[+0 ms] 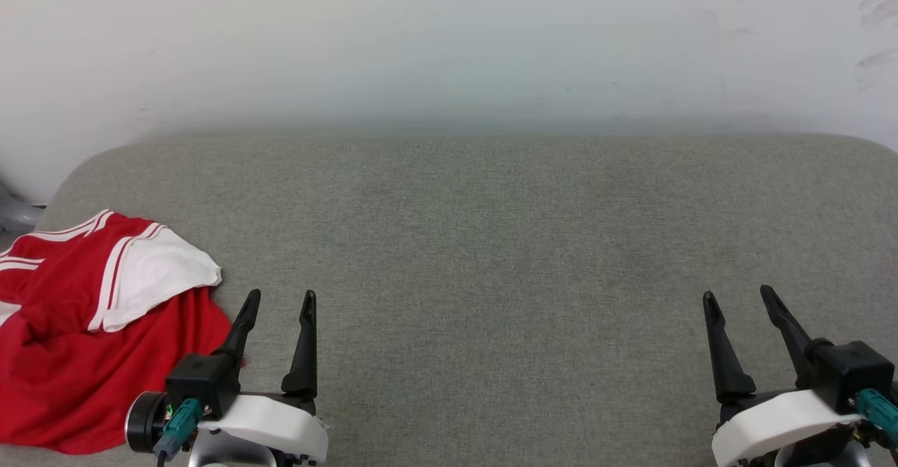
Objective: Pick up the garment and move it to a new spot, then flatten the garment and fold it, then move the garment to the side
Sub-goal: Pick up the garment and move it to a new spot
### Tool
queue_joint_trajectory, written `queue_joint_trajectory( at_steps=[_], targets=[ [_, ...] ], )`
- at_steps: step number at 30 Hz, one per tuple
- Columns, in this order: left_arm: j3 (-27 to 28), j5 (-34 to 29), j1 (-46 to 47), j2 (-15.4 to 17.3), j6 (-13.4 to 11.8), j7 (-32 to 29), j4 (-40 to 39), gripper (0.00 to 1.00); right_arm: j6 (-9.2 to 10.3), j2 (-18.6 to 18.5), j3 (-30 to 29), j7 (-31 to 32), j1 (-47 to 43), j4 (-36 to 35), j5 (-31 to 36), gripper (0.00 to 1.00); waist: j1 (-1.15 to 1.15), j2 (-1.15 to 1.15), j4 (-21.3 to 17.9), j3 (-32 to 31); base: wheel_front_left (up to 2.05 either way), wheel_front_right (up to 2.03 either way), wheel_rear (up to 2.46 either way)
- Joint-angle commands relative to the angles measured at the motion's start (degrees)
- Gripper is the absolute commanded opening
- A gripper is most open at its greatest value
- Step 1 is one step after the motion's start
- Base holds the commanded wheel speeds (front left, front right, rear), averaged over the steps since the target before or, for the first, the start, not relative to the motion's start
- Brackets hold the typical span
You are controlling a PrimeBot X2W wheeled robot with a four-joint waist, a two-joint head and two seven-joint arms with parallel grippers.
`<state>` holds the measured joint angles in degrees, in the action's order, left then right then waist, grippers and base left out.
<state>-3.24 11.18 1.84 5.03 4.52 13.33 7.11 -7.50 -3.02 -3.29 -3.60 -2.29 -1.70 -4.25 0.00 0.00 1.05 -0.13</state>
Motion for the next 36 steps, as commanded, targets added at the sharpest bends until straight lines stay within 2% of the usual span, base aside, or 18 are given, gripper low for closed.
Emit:
queue_joint_trajectory(
  at_steps=[1,7,14,36],
  targets=[
    [0.13,-0.99,-0.01,0.03,0.22,0.43,-0.11,1.0,0.02,0.19,-0.05,-0.49,-0.29,-0.52,0.99,1.0,0.0,0.0,0.07,-0.01,0.0,0.0,0.0],
    [0.73,-3.18,-0.03,-0.41,0.44,1.07,0.38,1.0,0.02,0.19,-0.24,-0.57,-0.87,-1.12,2.83,1.0,0.0,0.0,1.28,-0.06,0.0,0.0,0.0],
    [1.51,-5.26,0.04,-0.77,0.84,1.72,1.15,1.0,0.02,0.19,0.32,-0.85,-0.95,-1.59,4.88,1.0,0.0,0.0,4.41,-0.02,0.0,0.0,0.0],
    [5.12,-2.3,-0.01,-1.69,2.49,1.89,0.71,1.0,0.03,0.17,2.67,-1.4,0.12,-0.41,2.93,1.0,0.0,0.0,21.32,-0.25,0.0,0.0,0.0]
  ],
)
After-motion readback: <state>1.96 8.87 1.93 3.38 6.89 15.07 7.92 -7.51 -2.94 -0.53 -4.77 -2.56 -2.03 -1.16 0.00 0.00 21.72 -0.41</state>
